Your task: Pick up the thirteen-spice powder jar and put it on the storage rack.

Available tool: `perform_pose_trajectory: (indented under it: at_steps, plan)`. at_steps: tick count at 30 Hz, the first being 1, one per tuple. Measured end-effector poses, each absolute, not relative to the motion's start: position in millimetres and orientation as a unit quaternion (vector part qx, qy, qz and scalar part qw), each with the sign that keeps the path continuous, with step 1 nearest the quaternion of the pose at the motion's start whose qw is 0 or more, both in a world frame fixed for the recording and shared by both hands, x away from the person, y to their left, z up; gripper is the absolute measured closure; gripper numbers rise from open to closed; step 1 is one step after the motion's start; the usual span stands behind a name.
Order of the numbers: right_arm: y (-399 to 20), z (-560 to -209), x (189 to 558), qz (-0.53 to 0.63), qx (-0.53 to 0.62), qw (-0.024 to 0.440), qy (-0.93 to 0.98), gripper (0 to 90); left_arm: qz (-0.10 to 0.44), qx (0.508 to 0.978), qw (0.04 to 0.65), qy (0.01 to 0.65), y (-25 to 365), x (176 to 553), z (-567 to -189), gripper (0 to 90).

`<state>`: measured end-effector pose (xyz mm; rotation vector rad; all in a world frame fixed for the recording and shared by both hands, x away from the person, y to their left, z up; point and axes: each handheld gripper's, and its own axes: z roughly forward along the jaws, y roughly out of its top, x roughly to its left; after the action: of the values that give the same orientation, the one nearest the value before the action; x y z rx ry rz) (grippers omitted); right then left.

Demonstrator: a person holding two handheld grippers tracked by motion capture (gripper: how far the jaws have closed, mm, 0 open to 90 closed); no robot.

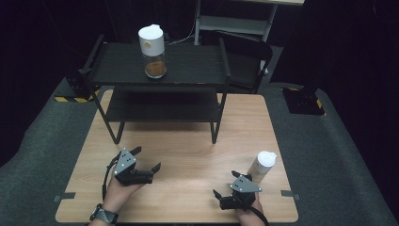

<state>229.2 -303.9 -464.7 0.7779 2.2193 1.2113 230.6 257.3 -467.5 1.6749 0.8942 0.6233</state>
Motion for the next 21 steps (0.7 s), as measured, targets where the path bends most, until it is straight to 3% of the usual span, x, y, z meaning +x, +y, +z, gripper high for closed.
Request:
perform_pose_trajectory:
  at_steps: [14, 21]
  plan:
    - [-302.1, -464.5, 229.2, 0.442, 0.283, 0.246, 0.815, 0.6, 0.247, 0.732, 0.503, 0.387, 254.8, 218.2, -489.7, 1.5]
    - [-301.5, -463.8, 229.8, 0.440, 0.283, 0.245, 0.816, 0.6, 0.266, 0.746, 0.485, 0.371, 247.1, 212.2, -487.4, 1.5]
